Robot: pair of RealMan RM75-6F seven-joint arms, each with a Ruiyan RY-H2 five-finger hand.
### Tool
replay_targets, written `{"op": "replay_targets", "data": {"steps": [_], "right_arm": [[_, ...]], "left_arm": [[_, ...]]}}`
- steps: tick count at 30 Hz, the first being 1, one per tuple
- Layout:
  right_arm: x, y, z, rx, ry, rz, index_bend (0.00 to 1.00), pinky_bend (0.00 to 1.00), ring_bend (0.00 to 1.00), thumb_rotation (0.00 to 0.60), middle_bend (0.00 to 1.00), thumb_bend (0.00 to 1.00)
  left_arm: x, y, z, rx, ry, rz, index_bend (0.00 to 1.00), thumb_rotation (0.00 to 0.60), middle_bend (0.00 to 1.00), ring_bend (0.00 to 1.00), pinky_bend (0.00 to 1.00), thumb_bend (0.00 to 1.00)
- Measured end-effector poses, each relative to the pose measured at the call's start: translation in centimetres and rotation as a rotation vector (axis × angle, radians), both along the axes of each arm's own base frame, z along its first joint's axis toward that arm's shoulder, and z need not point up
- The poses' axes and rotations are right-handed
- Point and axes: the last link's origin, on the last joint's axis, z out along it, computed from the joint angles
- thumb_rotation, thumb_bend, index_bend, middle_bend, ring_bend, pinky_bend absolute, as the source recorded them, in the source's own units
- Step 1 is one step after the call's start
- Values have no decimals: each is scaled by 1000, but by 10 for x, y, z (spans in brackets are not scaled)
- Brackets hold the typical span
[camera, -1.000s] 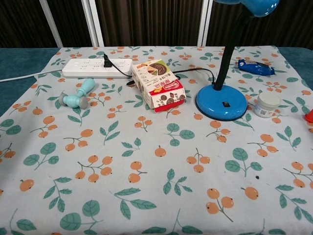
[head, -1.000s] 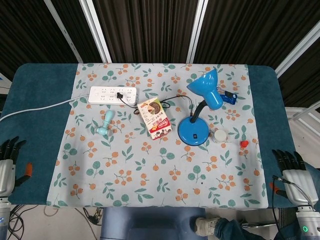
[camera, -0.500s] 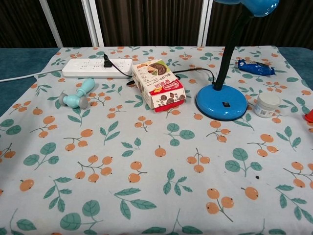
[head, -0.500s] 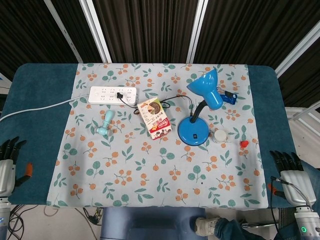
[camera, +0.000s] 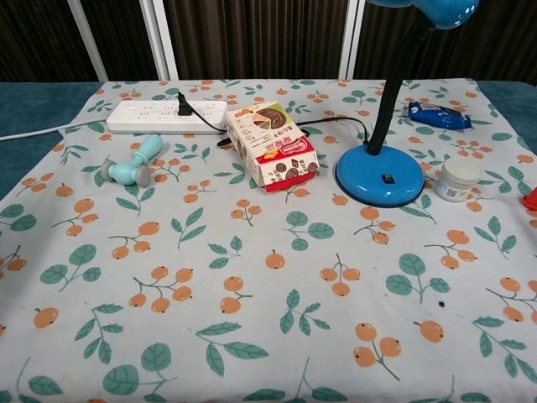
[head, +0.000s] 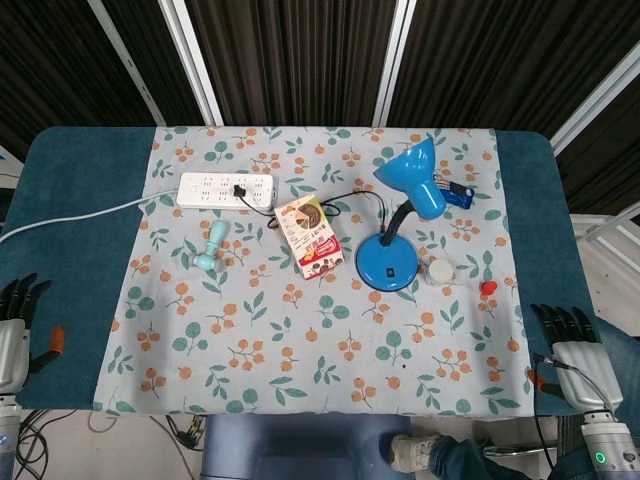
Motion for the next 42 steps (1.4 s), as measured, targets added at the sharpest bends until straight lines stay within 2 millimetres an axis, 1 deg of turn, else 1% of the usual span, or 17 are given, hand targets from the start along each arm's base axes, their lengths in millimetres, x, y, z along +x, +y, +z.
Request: {"op": "replay_targets", "data": {"steps": [1, 4, 7, 8, 10, 12, 14, 19, 21, 23, 27, 31, 33, 35, 42], "right_arm": [[1, -3, -2, 11, -4, 4, 0, 31, 119, 600, 126, 237], [7, -15, -8, 63, -8, 19, 0, 130, 169, 600, 127, 237], [14, -32, -18, 134, -6, 33, 0, 221, 234, 600, 157, 238], [19, -43, -24, 172, -5, 42, 0, 251, 266, 600, 183, 238], [26, -54, -30, 206, -6, 52, 0, 299, 330, 600, 227, 237], [37, -70, -40, 246, -6, 68, 0, 351, 416, 600, 285, 237], [48, -83, -49, 281, -3, 79, 0, 391, 474, 600, 335, 237], [68, -106, -70, 332, -5, 85, 0, 477, 561, 600, 428, 239], [74, -113, -79, 344, -10, 79, 0, 512, 607, 600, 473, 265], [79, -120, -87, 352, -7, 76, 0, 538, 635, 600, 498, 303], [91, -133, -102, 363, -10, 70, 0, 592, 649, 600, 507, 350], [102, -143, -115, 380, 11, 79, 0, 635, 649, 600, 507, 352], [106, -147, -121, 388, 30, 86, 0, 658, 649, 600, 507, 375], [109, -149, -125, 392, 35, 84, 0, 677, 649, 600, 507, 390], [114, -157, -135, 397, 55, 71, 0, 739, 649, 600, 507, 392]], "left_arm": [[0, 0, 0, -1, 0, 0, 146, 600, 45, 35, 88, 473], [0, 0, 0, -4, -4, 1, 146, 600, 45, 35, 91, 474], [0, 0, 0, -7, -5, 2, 146, 600, 45, 35, 94, 474], [0, 0, 0, -7, -6, 3, 146, 600, 45, 35, 94, 474], [0, 0, 0, -6, -7, 3, 146, 600, 45, 35, 94, 474], [0, 0, 0, -6, -8, 3, 146, 600, 45, 35, 95, 474], [0, 1, 0, -6, -9, 5, 146, 600, 45, 35, 96, 474], [-1, 1, 0, -8, -11, 8, 146, 600, 45, 35, 99, 474], [-1, 1, 0, -8, -12, 9, 146, 600, 45, 35, 99, 474], [-1, 1, 0, -9, -13, 10, 146, 600, 45, 35, 100, 474], [-1, 2, 0, -13, -13, 13, 146, 600, 45, 35, 106, 474], [-1, 2, 1, -15, -15, 14, 146, 600, 45, 35, 108, 474], [-1, 2, 1, -15, -15, 14, 146, 600, 45, 35, 108, 474], [-1, 2, 1, -16, -15, 15, 146, 600, 45, 35, 111, 474], [-1, 2, 1, -18, -17, 15, 146, 600, 46, 35, 112, 474]]}}
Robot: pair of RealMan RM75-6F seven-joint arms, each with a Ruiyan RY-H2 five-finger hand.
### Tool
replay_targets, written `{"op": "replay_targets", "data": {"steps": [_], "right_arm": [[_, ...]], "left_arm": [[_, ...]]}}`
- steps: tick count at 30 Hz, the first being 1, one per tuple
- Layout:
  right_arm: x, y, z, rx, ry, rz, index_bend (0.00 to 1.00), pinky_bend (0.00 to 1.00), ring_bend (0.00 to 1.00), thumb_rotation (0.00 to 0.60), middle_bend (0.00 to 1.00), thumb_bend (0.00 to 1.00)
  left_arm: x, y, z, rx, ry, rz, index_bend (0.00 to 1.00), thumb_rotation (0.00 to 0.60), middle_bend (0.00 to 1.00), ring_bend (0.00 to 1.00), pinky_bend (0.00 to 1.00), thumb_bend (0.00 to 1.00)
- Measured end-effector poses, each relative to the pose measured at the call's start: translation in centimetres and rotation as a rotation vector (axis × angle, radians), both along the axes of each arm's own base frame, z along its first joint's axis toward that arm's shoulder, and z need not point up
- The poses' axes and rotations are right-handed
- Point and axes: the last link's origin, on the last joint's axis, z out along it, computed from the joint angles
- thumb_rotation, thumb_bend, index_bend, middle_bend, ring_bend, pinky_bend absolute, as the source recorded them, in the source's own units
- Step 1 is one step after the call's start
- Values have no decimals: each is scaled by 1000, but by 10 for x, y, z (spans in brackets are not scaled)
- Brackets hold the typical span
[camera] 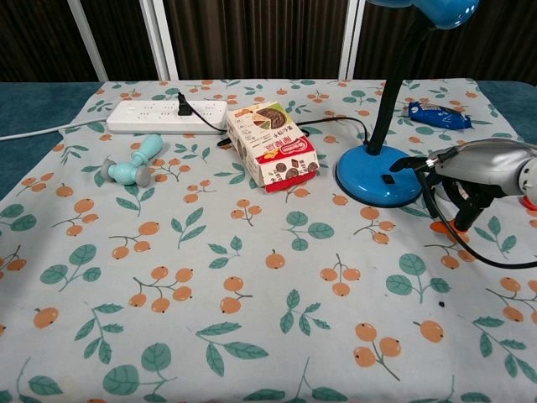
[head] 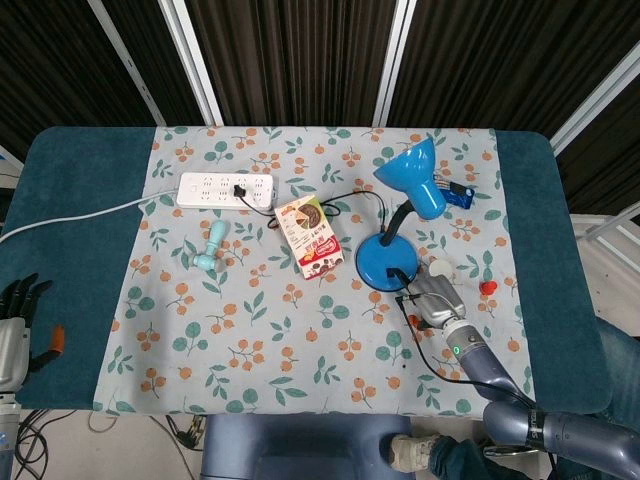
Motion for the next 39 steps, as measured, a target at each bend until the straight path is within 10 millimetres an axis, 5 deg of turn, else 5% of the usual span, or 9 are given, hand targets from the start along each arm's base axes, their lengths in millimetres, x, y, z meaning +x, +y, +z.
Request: {"op": "replay_targets", "data": {"steps": [39], "right_arm": [[3, -6, -17, 70, 63, -49, 0, 931, 649, 600, 507, 392]], "left_arm": [[0, 0, 1, 1, -1, 0, 146, 600, 45, 35, 171, 474]]}}
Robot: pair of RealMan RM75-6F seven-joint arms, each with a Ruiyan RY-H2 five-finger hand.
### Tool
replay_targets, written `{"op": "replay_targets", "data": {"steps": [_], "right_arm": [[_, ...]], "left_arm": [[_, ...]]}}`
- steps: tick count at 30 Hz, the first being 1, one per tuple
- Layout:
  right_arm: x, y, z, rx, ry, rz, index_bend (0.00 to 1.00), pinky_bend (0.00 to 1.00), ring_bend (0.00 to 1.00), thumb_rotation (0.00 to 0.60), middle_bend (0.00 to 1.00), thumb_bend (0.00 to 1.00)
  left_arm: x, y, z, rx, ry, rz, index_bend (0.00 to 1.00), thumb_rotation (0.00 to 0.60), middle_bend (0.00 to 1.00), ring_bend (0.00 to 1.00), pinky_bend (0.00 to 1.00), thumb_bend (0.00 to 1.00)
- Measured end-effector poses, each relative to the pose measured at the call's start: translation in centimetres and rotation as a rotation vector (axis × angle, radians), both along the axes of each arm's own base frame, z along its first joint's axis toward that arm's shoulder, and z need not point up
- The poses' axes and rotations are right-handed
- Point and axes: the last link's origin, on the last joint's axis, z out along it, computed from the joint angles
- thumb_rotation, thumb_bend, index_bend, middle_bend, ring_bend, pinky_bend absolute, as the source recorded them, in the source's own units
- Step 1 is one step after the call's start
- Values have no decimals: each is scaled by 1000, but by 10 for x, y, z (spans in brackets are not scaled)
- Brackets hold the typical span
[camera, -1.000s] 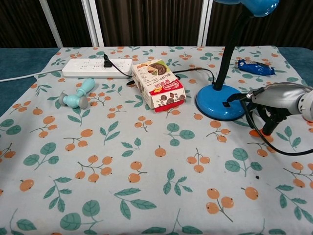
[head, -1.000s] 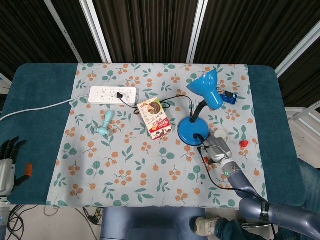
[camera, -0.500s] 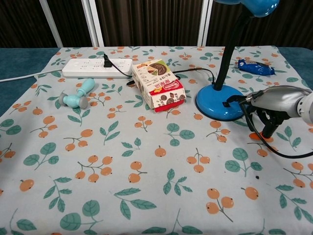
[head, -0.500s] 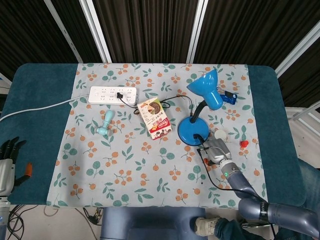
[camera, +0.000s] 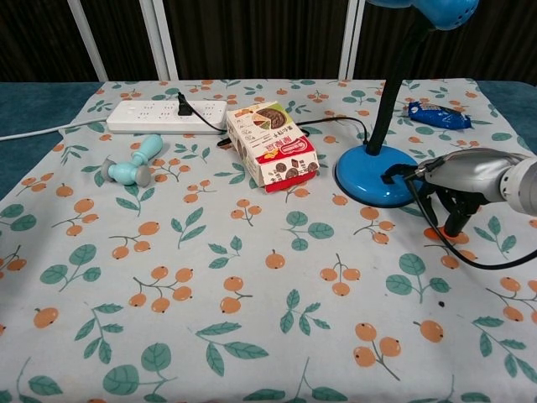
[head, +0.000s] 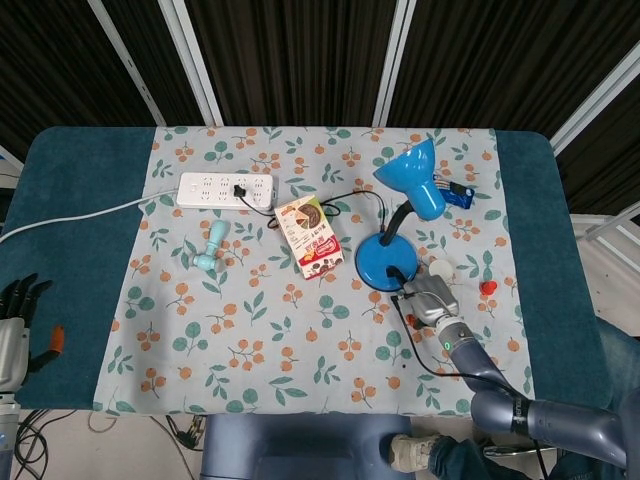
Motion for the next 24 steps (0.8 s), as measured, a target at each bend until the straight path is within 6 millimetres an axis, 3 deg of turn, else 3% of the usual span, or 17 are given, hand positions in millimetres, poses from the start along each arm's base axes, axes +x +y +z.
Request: {"op": "replay_targets", "data": {"steps": [7, 15, 20, 24], "right_arm": [[10, -3, 6, -14, -12, 6, 0, 953, 646, 600, 507, 392], [25, 3, 39, -123, -90, 17, 0, 975, 533, 600, 426, 392], [27, 25, 67, -209, -100, 22, 0, 986, 395, 600, 321, 370], [14, 48, 89, -250, -91, -12, 0, 998, 258, 600, 238, 322]], "left_arm": [[0, 0, 0, 0, 0, 0, 146, 600, 45, 35, 171, 474], [0, 0, 0, 2, 3, -2, 146, 600, 44, 35, 171, 473], [0, -1, 0, 2, 3, -1, 146, 600, 39, 35, 171, 474], [1, -1, 0, 7, 6, -2, 146, 600, 39, 35, 165, 474]]}}
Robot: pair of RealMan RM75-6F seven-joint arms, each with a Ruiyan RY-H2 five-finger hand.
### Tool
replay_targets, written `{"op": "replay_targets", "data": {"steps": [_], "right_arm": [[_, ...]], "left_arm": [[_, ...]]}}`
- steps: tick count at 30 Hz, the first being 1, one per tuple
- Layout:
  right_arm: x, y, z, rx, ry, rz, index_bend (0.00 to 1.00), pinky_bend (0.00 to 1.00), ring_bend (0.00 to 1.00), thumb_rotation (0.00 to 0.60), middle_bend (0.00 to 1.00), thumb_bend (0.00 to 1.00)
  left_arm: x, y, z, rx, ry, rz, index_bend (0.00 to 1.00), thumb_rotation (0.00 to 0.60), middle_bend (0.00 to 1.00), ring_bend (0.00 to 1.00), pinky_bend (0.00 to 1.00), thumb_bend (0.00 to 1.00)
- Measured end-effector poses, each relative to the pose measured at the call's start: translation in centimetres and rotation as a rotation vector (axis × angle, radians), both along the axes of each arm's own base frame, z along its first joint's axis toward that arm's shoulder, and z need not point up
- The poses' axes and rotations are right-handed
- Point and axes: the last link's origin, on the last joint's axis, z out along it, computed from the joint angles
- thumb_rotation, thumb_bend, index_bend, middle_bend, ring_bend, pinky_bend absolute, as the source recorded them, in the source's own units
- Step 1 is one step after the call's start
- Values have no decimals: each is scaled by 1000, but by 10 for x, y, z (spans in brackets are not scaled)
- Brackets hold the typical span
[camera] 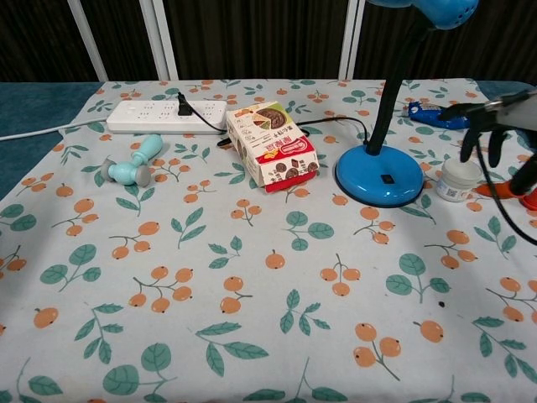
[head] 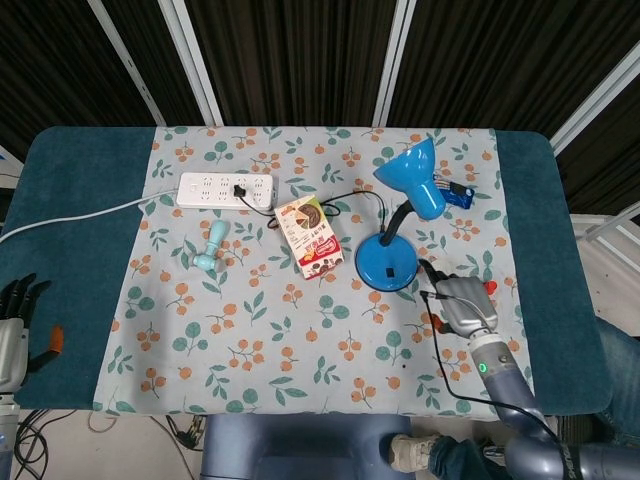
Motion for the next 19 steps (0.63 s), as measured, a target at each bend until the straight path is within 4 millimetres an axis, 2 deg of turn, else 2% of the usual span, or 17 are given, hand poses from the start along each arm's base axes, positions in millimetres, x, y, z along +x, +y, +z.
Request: {"op": "replay_targets", "data": {"steps": [1, 2, 3, 5, 6, 9, 14, 19], "right_arm": [[-3, 4, 4, -7, 1, -5, 0, 969, 235, 600, 222, 320], [-7, 8, 7, -14, -3, -5, 0, 774, 201, 600, 200, 318], [-9, 11, 9, -19, -9, -2, 0, 475, 176, 600, 184, 316], [-16, 19, 13, -36, -23, 9, 0, 50, 151, 600, 170, 289], [-20, 23, 15, -47, -28, 17, 0, 0, 145, 600, 167, 269], [-37, 39, 23, -100, -45, 46, 0, 0, 140, 600, 164, 246], [-81, 71, 42, -252, -53, 82, 0, 0, 105, 600, 129, 238], [-123, 98, 48, -303, -21, 82, 0, 0, 87, 600, 114, 238]], "left_arm": [[0, 0, 0, 0, 1, 0, 146, 600, 39, 35, 163, 474], [0, 0, 0, 1, 3, -1, 146, 600, 39, 35, 160, 474], [0, 0, 0, 1, 5, -2, 146, 600, 39, 35, 156, 474], [0, -1, -1, 2, 10, -3, 146, 600, 39, 35, 152, 474], [0, -1, -1, 3, 11, -3, 146, 600, 39, 35, 151, 474], [0, -1, -1, 6, 16, -4, 146, 600, 39, 35, 149, 474], [0, -2, -2, 6, 21, -3, 146, 600, 39, 35, 139, 474], [0, -2, -2, 5, 29, -4, 145, 600, 39, 35, 134, 474]]}}
